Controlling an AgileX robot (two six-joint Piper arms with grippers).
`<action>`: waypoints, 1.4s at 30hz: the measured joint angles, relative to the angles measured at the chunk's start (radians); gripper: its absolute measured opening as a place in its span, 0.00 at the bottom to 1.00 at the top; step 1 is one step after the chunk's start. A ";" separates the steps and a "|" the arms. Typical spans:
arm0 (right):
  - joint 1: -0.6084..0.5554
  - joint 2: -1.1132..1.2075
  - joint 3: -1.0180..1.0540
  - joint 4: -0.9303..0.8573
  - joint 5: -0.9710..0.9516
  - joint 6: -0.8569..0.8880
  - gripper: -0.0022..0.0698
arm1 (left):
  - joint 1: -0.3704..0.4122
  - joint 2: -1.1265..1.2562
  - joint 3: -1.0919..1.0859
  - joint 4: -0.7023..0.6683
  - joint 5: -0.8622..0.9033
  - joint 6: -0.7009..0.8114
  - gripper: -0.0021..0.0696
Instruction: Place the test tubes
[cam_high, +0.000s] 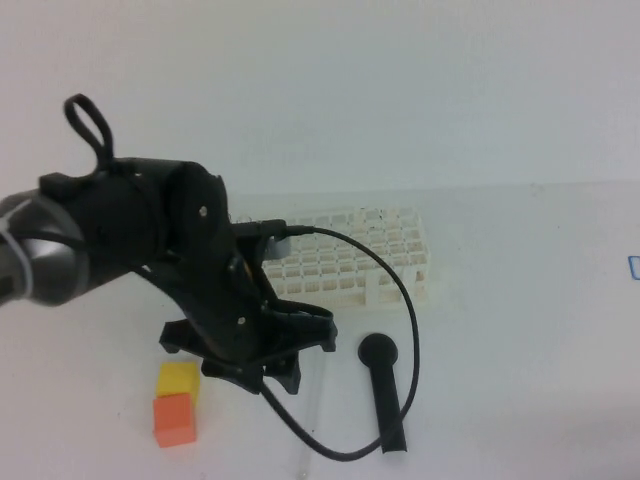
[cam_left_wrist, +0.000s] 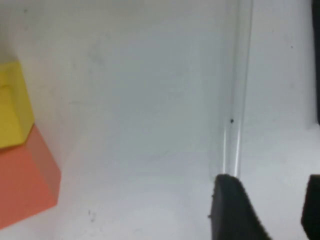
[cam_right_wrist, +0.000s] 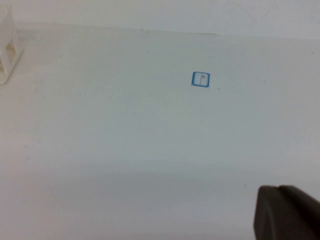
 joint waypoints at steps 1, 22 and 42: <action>0.000 0.000 0.000 0.000 0.000 0.000 0.03 | -0.007 0.021 -0.017 0.020 0.007 -0.022 0.53; 0.000 0.000 0.000 0.000 0.000 -0.002 0.03 | -0.135 0.308 -0.110 0.139 0.018 -0.185 0.52; 0.000 0.000 0.000 0.000 0.000 -0.002 0.03 | -0.135 0.319 -0.116 0.130 0.042 -0.084 0.03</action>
